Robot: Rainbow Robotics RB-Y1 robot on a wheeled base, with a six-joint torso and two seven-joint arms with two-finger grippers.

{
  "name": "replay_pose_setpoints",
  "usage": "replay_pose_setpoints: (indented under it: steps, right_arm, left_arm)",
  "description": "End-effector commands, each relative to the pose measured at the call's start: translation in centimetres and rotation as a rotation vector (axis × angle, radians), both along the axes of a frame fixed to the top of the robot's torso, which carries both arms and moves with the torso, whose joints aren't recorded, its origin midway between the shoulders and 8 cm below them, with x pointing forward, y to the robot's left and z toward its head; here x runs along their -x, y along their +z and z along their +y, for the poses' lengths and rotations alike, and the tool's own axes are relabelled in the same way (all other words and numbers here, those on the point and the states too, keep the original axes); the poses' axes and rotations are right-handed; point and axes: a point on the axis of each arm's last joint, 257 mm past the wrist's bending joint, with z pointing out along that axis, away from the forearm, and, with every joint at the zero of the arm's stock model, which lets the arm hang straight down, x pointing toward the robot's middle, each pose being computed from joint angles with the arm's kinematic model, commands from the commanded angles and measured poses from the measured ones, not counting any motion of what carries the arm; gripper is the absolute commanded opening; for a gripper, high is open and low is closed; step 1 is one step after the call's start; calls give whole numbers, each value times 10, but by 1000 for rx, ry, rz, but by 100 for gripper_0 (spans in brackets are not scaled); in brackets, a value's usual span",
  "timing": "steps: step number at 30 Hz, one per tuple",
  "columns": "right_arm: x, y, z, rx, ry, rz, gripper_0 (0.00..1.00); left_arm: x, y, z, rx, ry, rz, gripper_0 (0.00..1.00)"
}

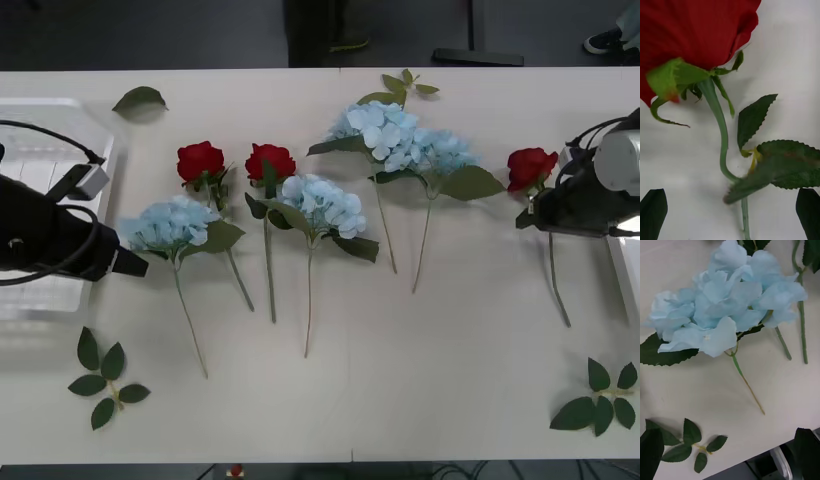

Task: Place the red flowers into the right box and the blue flowers into the left box. If a person shows an open palm, hand one flower to the person first, then continue sorting.

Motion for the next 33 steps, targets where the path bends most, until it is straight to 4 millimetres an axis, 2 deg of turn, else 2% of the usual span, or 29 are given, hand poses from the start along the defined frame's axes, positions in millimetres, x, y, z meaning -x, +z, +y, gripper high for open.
replay_pose_setpoints:
  steps: [1, 8, 17, 19, 20, 21, 22, 23, 30, 33]
  right_arm:
    - [-10, -1, 11, 8, 50, -29, 100]
    - [-7, -22, 12, 36, 72, -17, 100]
    - [-7, -27, 14, 46, 87, -21, 100]
    - [-7, -28, 14, 46, 86, -21, 70]
    - [-6, -28, 14, 47, 88, -19, 39]
    - [-6, -29, 14, 48, 91, -17, 14]
    - [-5, -30, 13, 50, 90, -16, 4]
    - [-6, -29, 14, 52, 94, -17, 0]
    - [-6, -29, 15, 50, 104, -18, 0]
    - [-8, -22, 14, 51, 113, -30, 0]
  left_arm:
    - [-1, -5, -5, 18, 72, -25, 100]
    - [-4, -27, -21, 14, 132, -47, 100]
    - [-18, -37, -34, -11, 208, -97, 100]
    - [-21, -40, -38, -11, 231, -102, 100]
    - [-23, -42, -41, -22, 239, -112, 100]
    - [-27, -45, -42, -43, 248, -129, 100]
    - [-29, -46, -43, -55, 248, -139, 100]
    - [-33, -49, -43, -88, 248, -165, 100]
    - [-39, -69, -54, -95, 297, -161, 100]
    - [-41, -77, -59, -112, 307, -170, 100]
